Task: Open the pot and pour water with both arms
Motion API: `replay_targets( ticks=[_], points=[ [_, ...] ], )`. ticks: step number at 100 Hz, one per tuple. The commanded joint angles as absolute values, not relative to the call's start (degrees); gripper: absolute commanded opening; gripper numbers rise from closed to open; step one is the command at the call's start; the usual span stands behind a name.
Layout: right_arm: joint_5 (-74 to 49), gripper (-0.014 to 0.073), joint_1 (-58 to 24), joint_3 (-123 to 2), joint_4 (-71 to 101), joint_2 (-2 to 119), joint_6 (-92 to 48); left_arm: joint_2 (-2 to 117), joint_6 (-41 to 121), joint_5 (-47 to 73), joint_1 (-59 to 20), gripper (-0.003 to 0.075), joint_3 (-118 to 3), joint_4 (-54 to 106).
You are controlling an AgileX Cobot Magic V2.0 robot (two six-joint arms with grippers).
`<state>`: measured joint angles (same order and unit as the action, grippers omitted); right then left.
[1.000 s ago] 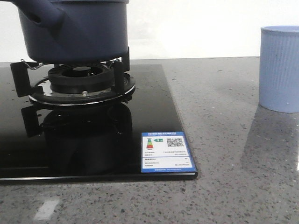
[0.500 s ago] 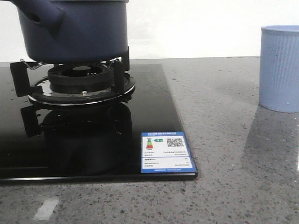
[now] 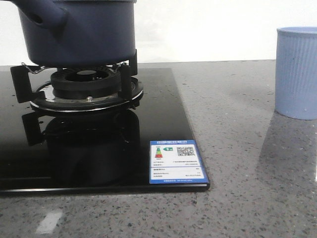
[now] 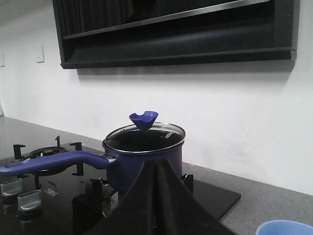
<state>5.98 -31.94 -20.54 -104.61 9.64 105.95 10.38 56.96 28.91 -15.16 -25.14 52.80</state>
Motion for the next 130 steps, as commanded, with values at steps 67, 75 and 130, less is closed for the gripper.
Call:
replay_targets(
  ticks=[67,75,130],
  points=[
    [5.0,-0.0069,-31.5,-22.0,-106.6,10.2,105.6,8.8,15.2,-4.1,-15.2,-0.0020,-13.3,7.5],
    [5.0,-0.0069,-31.5,-22.0,-106.6,10.2,105.6,7.4,9.8,-5.4,-15.1,-0.0020,-9.7,3.1],
    [5.0,-0.0069,-31.5,-22.0,-106.6,10.2,105.6,-1.6,-1.5,11.8,-5.1,-0.0020,-0.3,0.0]
  ],
)
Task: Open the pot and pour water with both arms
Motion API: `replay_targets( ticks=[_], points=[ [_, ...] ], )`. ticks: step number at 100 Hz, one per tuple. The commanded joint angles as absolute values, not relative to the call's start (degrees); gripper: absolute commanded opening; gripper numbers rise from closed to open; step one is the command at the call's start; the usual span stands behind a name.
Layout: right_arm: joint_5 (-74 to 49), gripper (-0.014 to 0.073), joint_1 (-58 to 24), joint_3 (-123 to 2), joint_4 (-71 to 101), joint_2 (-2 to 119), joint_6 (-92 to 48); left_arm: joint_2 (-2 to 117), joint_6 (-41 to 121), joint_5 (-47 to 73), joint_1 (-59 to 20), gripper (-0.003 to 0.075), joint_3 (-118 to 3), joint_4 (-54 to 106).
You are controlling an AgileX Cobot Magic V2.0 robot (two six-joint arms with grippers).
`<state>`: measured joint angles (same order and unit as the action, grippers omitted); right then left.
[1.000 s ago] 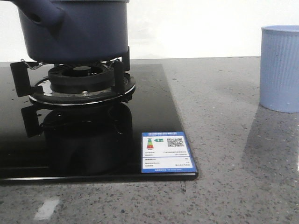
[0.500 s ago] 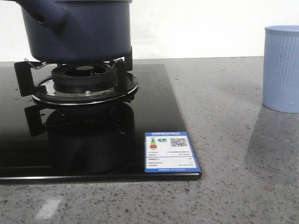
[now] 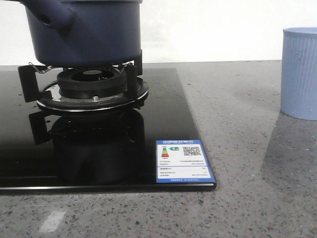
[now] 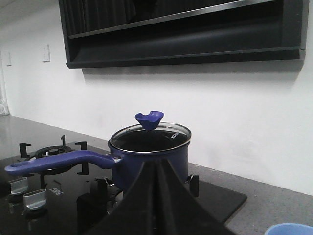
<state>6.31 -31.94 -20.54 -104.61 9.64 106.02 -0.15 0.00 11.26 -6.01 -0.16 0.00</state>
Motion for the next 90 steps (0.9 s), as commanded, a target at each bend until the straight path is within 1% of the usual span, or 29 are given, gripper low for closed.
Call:
replay_targets(
  ticks=[1,13,90],
  points=[
    [5.0,-0.0069,-31.5,-22.0,-106.6,10.2,105.6,-1.6,-1.5,12.0,-5.1,-0.0020,-0.3,0.0],
    [5.0,-0.0069,-31.5,-22.0,-106.6,10.2,105.6,-1.6,-1.7,17.7,-4.9,-0.0020,-0.3,0.0],
    [5.0,-0.0069,-31.5,-22.0,-106.6,10.2,105.6,-1.6,-1.8,17.3,-4.9,-0.0020,0.6,1.3]
  ],
)
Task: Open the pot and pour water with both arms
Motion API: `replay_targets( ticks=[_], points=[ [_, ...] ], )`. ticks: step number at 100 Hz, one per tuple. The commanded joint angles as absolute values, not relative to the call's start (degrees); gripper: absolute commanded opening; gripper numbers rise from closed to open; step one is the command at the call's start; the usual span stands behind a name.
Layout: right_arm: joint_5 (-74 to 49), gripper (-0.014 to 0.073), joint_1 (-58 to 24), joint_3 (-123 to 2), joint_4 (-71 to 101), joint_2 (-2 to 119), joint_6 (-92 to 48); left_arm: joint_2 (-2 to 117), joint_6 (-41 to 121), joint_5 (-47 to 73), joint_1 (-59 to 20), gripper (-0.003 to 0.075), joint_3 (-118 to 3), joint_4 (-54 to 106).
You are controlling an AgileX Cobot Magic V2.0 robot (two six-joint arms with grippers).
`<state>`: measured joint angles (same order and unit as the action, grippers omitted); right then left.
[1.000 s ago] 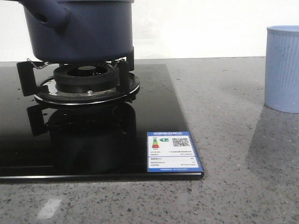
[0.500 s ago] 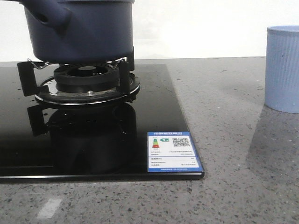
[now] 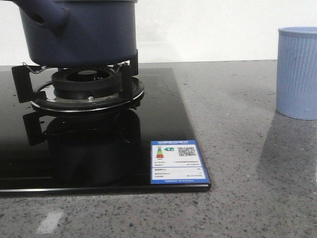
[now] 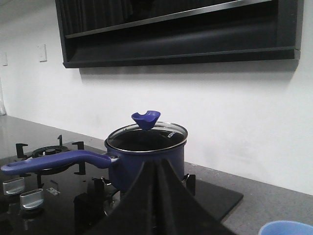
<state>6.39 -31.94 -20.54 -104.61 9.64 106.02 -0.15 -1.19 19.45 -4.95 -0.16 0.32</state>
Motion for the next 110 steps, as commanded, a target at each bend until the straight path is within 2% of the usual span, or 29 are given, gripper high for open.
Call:
replay_targets(
  ticks=[1,42,54,88,95,110],
  points=[
    [5.0,-0.0069,-31.5,-22.0,-106.6,10.2,105.6,-1.6,-1.8,17.3,-4.9,-0.0020,0.6,1.3],
    [5.0,-0.0069,-31.5,-22.0,-106.6,10.3,105.6,-1.6,-1.8,17.3,-4.9,-0.0020,0.6,1.3],
    [-2.2,-0.0069,-31.5,-20.2,-106.6,10.3,105.6,-1.6,-1.8,17.3,-4.9,-0.0020,0.6,1.3],
    [-2.3,-0.0069,-31.7,-17.5,-106.5,10.3,105.6,-1.6,-1.8,17.3,-4.9,-0.0020,0.6,1.3],
    [-3.9,-0.0069,-32.1,-17.4,-100.3,10.3,97.5,-1.6,-1.8,17.3,-4.9,-0.0020,0.6,1.3],
    [-9.1,-0.0069,-32.2,-17.4,-71.1,9.9,63.7,-1.6,-1.8,17.3,-4.9,-0.0020,0.6,1.3]
  ],
)
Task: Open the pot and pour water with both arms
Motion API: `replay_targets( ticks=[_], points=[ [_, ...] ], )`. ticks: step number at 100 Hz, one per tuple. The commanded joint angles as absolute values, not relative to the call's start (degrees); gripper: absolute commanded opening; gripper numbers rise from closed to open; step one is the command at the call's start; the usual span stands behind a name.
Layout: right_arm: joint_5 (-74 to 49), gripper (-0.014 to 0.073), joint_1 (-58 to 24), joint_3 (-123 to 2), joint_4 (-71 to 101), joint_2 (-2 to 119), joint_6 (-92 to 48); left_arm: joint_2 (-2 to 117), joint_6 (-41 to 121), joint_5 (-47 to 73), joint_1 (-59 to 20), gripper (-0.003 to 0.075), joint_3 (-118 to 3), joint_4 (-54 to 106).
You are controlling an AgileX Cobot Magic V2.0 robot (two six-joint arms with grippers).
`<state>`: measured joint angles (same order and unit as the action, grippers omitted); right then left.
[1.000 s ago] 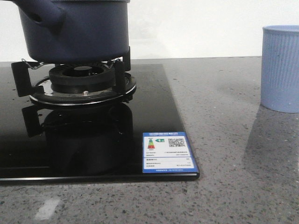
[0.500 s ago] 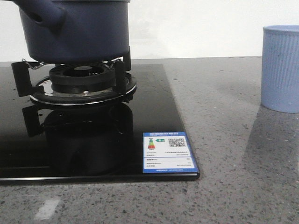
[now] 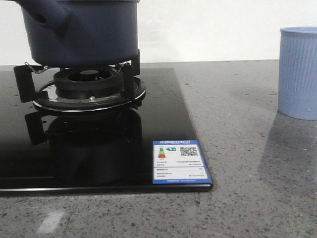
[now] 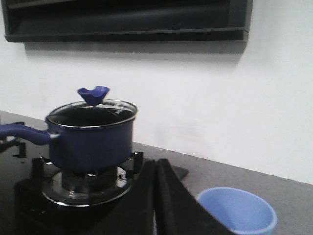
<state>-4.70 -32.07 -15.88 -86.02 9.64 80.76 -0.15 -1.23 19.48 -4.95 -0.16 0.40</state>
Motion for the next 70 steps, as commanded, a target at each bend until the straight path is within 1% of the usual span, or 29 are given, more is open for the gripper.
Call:
replay_targets(
  ticks=[1,12,16,21,26,37,51,60,64,70],
  points=[
    [-9.5,-0.0069,-32.2,-17.4,-67.9,9.7,62.2,-1.6,-1.8,17.3,-4.9,-0.0020,0.6,1.3],
    [-17.9,-0.0069,-32.2,-17.4,-40.3,8.2,36.1,-1.6,-1.8,17.3,-4.9,-0.0020,0.6,1.3],
    [-22.2,-0.0069,-32.2,-17.4,-34.3,7.6,28.4,-1.6,-1.8,17.3,-4.9,-0.0020,0.6,1.3],
    [-27.0,-0.0069,-32.2,-17.3,-30.1,7.1,23.5,-1.6,-1.8,17.3,-4.9,-0.0020,0.6,1.3],
    [-29.2,-0.0069,-32.1,-16.3,-30.0,6.3,22.9,-1.6,-1.8,17.3,-4.9,-0.0020,0.6,1.3],
    [-25.3,-0.0069,-29.7,-11.6,-29.5,3.3,22.9,-1.6,-1.8,17.3,-4.9,-0.0020,0.6,1.3],
    [-11.7,-0.0069,-20.4,-2.9,-24.1,-1.2,22.9,-1.6,-1.8,17.3,-4.9,-0.0020,0.6,1.3],
    [-1.9,-0.0069,-13.7,2.3,-20.1,-1.5,22.9,-1.6,-1.8,17.3,-4.9,-0.0020,0.6,1.3],
    [-4.2,-0.0069,-11.3,2.0,-19.7,-1.5,22.8,-1.6,-1.8,17.3,-4.9,-0.0020,0.6,1.3],
    [-4.2,-0.0069,-8.7,2.1,-19.3,-1.4,22.3,-1.6,-1.8,17.3,-4.9,-0.0020,0.6,1.3]
  ],
)
